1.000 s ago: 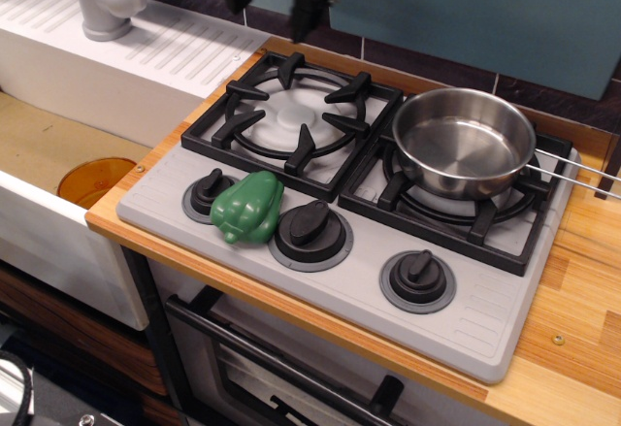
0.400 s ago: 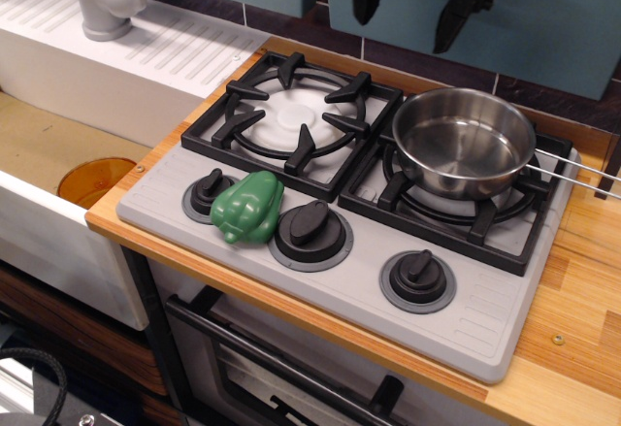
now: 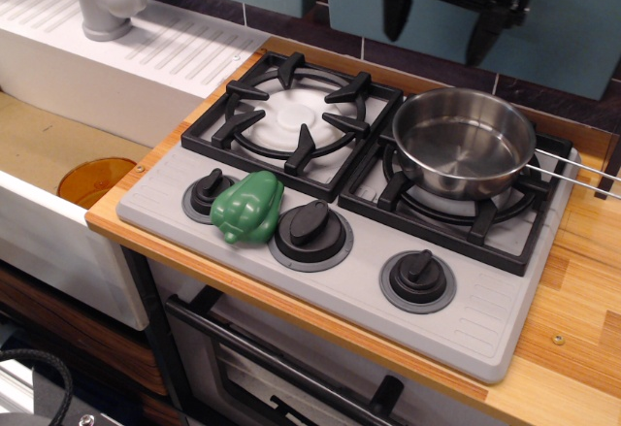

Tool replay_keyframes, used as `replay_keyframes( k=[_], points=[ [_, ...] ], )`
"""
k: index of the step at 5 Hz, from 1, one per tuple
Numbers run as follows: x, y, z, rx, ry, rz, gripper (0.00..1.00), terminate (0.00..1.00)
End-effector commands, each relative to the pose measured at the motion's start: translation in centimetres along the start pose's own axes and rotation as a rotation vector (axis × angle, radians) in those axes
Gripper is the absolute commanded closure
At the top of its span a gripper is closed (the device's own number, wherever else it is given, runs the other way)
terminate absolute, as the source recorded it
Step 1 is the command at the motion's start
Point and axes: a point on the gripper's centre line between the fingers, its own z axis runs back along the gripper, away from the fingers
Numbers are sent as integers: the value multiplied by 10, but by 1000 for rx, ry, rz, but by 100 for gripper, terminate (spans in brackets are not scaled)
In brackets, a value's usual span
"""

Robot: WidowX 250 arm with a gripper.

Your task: End effector reaching pot or pan

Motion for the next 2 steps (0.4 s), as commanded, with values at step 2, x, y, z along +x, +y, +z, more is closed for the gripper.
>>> replay_keyframes(
  k=[2],
  points=[
    [-23,4,0,19,-70,-14,0,0]
  ],
)
